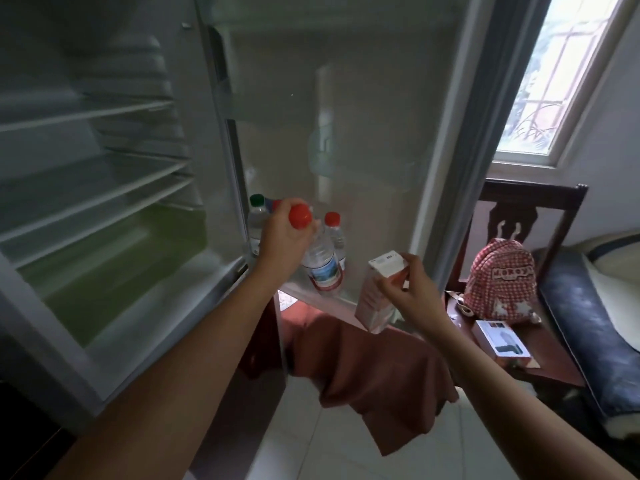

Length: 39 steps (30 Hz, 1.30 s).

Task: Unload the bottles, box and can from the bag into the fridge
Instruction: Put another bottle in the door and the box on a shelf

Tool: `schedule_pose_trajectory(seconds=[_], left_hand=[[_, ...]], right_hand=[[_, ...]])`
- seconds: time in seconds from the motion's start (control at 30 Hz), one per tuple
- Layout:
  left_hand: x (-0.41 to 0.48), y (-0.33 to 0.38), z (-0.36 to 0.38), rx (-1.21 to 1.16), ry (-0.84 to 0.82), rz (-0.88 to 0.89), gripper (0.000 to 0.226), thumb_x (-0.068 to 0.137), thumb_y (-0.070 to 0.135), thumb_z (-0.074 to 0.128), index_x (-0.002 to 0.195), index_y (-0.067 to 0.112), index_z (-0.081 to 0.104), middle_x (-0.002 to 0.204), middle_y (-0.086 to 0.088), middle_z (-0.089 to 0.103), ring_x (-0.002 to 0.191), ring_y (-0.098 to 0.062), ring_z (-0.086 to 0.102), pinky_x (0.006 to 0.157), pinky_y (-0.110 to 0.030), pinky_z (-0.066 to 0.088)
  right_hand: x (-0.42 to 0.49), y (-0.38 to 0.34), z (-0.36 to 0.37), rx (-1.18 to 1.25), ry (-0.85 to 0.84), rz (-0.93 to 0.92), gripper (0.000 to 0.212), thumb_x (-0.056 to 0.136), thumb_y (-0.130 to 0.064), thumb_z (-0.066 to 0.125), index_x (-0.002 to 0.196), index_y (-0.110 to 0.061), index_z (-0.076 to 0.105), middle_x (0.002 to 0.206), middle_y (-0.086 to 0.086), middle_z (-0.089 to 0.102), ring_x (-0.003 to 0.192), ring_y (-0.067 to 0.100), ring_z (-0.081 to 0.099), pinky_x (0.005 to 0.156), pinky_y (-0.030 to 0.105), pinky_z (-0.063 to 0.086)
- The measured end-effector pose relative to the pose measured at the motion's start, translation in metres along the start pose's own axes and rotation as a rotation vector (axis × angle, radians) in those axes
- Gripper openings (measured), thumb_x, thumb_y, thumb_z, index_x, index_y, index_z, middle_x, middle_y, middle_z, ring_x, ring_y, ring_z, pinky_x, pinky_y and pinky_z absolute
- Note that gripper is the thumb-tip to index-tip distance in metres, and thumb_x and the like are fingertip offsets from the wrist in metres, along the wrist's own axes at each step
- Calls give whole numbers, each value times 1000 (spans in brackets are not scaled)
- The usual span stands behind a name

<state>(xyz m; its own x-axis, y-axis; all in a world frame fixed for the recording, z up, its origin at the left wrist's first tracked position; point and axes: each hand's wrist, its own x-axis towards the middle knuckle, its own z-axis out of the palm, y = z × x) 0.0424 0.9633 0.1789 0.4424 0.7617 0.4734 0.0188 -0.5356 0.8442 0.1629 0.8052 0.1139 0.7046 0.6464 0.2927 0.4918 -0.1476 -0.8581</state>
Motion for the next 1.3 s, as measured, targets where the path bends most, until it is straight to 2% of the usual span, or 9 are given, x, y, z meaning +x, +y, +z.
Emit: schedule_pose_trajectory(seconds=[0.07, 0.17, 0.27, 0.33, 0.53, 0.67, 0.77, 1.17, 1.3], left_hand=[[2, 2, 13, -24, -9, -3, 26, 78, 4, 68, 101, 7, 57, 81, 5, 53, 74, -9, 50, 59, 4, 35], [3, -2, 33, -59, -29, -12, 27, 77, 2, 67, 100, 11, 56, 89, -1, 56, 82, -14, 52, 63, 0, 38], [2, -11, 53, -47, -57, -22, 27, 76, 4, 69, 99, 7, 57, 91, -3, 57, 83, -17, 53, 77, -26, 48], [1, -15, 65, -21, -83, -23, 27, 76, 7, 71, 100, 7, 57, 91, -3, 58, 85, -19, 55, 82, -34, 48], [4, -24, 92, 39, -126, -35, 28, 76, 7, 71, 100, 5, 57, 88, -2, 56, 81, -16, 53, 73, -23, 41], [10, -34, 104, 79, -190, -72, 28, 77, 8, 70, 102, 7, 57, 89, -2, 57, 83, -19, 56, 75, -29, 49], [14, -40, 110, 88, -229, -97, 28, 79, 8, 68, 104, 8, 56, 91, -1, 57, 83, -15, 55, 67, -19, 46], [32, -57, 125, 228, -259, -92, 35, 75, 17, 72, 107, 9, 59, 103, -9, 63, 92, -19, 56, 80, -28, 45], [42, -61, 123, 487, -282, 13, 46, 80, 28, 67, 122, 13, 54, 121, -9, 57, 113, -26, 48, 91, -36, 41]], right_hand=[[0, 2, -6, -17, 21, 11, 54, 80, -21, 67, 125, -9, 41, 100, -1, 57, 94, 17, 56, 82, 29, 42], [-1, 6, -13, -7, 40, 42, 53, 79, -23, 67, 124, -10, 41, 103, 0, 58, 97, 20, 59, 87, 38, 48], [-2, 11, -21, -34, 44, 57, 54, 79, -23, 68, 124, -10, 41, 104, 1, 59, 97, 20, 60, 90, 43, 49], [-2, 15, -24, -49, 45, 69, 56, 78, -23, 68, 125, -8, 41, 106, 2, 59, 99, 21, 60, 90, 43, 49], [3, 26, -27, -46, 36, 101, 58, 77, -27, 69, 125, -10, 41, 105, 0, 57, 101, 22, 59, 92, 46, 49], [7, 35, -26, -41, 29, 124, 59, 77, -31, 70, 125, -13, 41, 106, 1, 61, 99, 21, 61, 91, 46, 49], [11, 40, -24, -30, 21, 122, 58, 77, -30, 69, 125, -13, 41, 104, -1, 60, 98, 19, 60, 90, 41, 49], [33, 49, -19, -14, -32, 103, 49, 79, -28, 66, 122, -17, 44, 101, -7, 59, 90, 11, 58, 76, 23, 41], [38, 49, -20, -19, -61, 91, 50, 80, -29, 66, 123, -17, 44, 99, -8, 59, 86, 5, 56, 68, 11, 40]])
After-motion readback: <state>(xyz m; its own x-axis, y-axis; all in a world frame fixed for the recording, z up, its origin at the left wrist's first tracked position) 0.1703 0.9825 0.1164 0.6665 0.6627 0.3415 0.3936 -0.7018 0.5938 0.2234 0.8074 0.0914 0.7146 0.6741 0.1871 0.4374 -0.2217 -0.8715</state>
